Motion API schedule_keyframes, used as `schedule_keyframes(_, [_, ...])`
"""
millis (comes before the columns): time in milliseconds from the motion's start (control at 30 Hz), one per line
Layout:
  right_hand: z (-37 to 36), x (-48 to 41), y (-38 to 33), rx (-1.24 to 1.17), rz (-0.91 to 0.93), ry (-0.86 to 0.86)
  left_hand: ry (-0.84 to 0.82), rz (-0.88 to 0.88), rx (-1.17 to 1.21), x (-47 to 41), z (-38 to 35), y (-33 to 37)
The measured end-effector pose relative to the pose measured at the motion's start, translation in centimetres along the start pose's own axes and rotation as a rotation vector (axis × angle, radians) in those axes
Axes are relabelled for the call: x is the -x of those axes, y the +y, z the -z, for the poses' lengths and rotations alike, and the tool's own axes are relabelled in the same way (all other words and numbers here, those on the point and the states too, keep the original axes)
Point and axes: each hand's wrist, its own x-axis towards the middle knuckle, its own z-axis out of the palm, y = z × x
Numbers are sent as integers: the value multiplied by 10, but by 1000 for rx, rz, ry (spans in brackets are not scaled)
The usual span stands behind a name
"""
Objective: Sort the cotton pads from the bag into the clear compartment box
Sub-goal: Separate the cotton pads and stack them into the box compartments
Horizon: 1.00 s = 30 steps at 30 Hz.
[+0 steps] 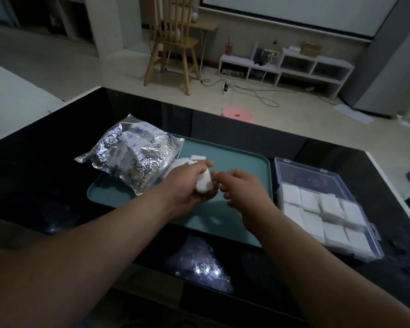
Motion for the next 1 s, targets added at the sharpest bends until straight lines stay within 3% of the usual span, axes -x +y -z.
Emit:
schedule_keyframes(100, [1,0,2,259,188,42,-11,58,17,3,7,-4])
schedule_keyframes(300, [-11,-32,7,466,222,5,149,49,-83,4,22,-12])
schedule_keyframes(467, [-35,-83,-4,811,324,-125,339,57,-7,1,31,-17])
schedule_keyframes(600, [-50,-115,-21,1059,314,-282,384,74,32,1,27,-20])
schedule_keyframes(767, [-53,-123,-34,1259,435,-455,398,83,30,-2,26,-20])
schedule_keyframes(1000, [-23,-91,-9,1211,463,-336,357,69,15,-3,23,-21])
